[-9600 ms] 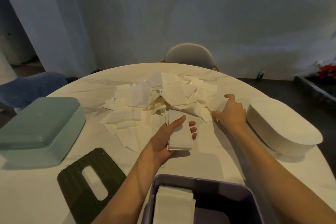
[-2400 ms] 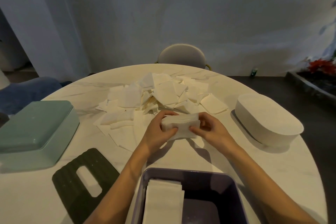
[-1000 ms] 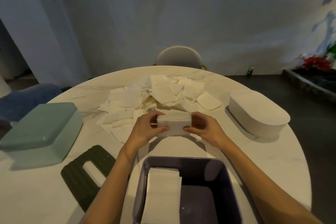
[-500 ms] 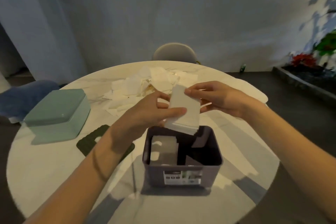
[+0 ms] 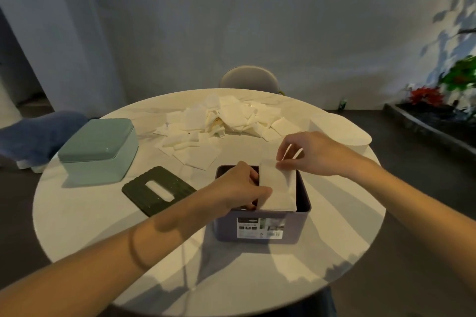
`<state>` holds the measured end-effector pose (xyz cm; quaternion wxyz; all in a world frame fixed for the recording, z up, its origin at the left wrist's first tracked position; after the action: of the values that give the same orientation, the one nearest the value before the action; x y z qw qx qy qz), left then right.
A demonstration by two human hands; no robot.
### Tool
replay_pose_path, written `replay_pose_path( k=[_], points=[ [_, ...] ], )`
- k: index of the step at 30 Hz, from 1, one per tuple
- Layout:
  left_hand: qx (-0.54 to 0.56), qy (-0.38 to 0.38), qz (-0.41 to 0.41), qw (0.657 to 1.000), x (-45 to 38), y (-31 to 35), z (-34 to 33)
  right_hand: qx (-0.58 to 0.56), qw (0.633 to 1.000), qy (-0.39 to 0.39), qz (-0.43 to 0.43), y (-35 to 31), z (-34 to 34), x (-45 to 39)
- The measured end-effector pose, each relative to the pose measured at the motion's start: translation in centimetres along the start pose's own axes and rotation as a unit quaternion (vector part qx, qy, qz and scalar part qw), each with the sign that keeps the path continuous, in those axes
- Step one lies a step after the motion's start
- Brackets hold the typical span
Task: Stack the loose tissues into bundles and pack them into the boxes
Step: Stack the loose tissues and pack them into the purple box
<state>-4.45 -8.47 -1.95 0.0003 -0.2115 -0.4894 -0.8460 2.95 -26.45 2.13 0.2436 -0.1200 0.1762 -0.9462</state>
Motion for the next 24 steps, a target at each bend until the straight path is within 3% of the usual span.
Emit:
replay_pose_path(
  k=[6,11,14,19,24],
  points=[
    [0.041,-0.042,0.045,0.997,-0.9,-0.3,-0.2,0.062,0.997,0.047,0.03,-0.3,-1.9,1.2],
    [0.037,-0.061,0.088,0.994,-1.3,0.0,0.1,0.193,0.979,0.072,0.001,-1.2,-3.3,1.3],
    [0.039,-0.058,0.094,0.993,-1.4,0.0,0.4,0.21,0.975,0.067,-0.006,-1.1,-3.5,1.3],
    [-0.002,-0.034,0.082,0.996,-2.0,-0.1,0.3,0.191,0.982,0.002,0.0,-1.2,-4.2,1.2],
    [-0.089,-0.013,0.056,0.994,-2.6,-0.5,-0.5,0.245,0.967,-0.066,-0.019,-1.7,-4.8,0.1]
  ],
)
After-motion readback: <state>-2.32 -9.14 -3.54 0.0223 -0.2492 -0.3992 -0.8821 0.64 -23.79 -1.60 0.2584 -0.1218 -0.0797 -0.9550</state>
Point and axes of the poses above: each hand's wrist, its own x-axis away from the middle knuckle, its own z-axis out of the back of the hand, y = z × x, the point moved 1 cm from there along -x, towards the middle knuckle, and after that the axes turned 8 degrees about -y, right-handed, at the moved point
